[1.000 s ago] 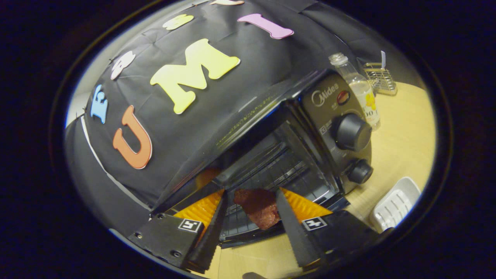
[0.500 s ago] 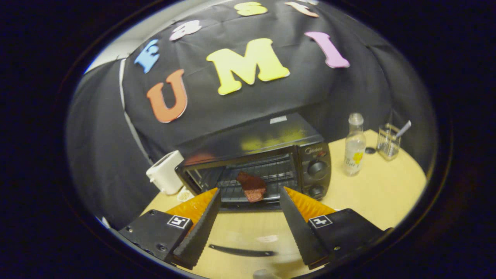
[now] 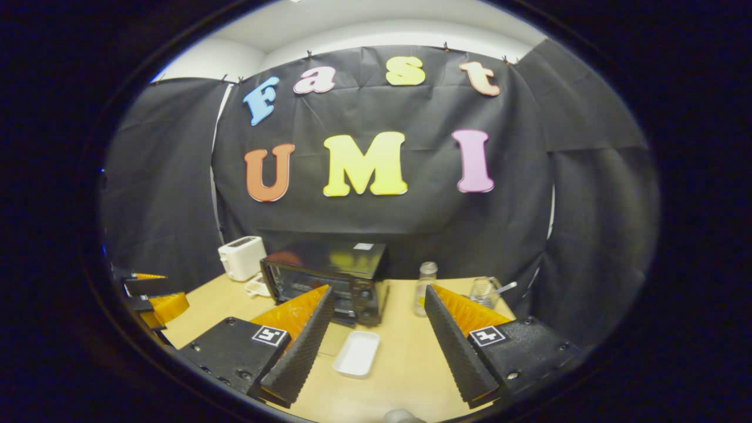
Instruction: Open the electric oven with the left hand, put the food in, and close the electric oven.
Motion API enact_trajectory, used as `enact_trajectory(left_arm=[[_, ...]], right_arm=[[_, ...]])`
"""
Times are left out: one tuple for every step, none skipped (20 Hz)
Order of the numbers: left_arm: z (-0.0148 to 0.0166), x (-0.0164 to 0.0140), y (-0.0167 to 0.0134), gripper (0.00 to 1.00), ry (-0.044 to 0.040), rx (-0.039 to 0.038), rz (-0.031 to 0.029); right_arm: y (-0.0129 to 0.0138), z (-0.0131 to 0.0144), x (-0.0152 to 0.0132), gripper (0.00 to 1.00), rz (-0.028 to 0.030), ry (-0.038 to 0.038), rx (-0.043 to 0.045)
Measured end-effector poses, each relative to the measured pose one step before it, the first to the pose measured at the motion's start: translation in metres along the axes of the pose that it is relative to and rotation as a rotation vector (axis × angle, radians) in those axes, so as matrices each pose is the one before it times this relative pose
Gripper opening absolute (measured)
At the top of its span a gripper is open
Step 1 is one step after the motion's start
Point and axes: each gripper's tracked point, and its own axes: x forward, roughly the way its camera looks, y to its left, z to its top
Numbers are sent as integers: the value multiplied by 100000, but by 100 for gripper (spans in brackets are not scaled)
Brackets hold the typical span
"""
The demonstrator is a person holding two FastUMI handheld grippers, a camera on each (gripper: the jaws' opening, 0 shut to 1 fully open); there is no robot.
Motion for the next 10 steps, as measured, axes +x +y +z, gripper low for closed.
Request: enact_trajectory(left_arm=[[-386,312,-1156,97,1110,1119,384],[-527,246,-1042,97,616,1115,286],[-451,64,-897,97,581,1405,1342],[-844,-17,-877,97,2622,757,974],[-482,131,-1120,97,134,1054,115],[-529,148,-879,97,296,678,474],[-726,126,-851,97,1804,-581,402],[-1452,237,-944,96,2889,-1553,-809],[-1028,492,-790,97,1629,-133,-326],[-907,520,-574,97,1787,-49,-221]], right_arm=[[-1819,23,-1931,98,-992,-803,-2744],[-1595,-47,-1843,98,291,-658,-1133],[-1438,-388,-1560,98,437,753,-252],[-1511,-558,-1458,98,21,1027,564],[-1361,-452,-1141,98,481,467,1674],[-1163,-504,-773,98,171,783,2194],[-1103,-973,-617,98,-571,2080,1506],[-1034,-880,-381,99,-1189,2328,983],[-942,-584,-394,99,-1342,1629,1089],[-784,-209,-360,99,-1163,580,1287]])
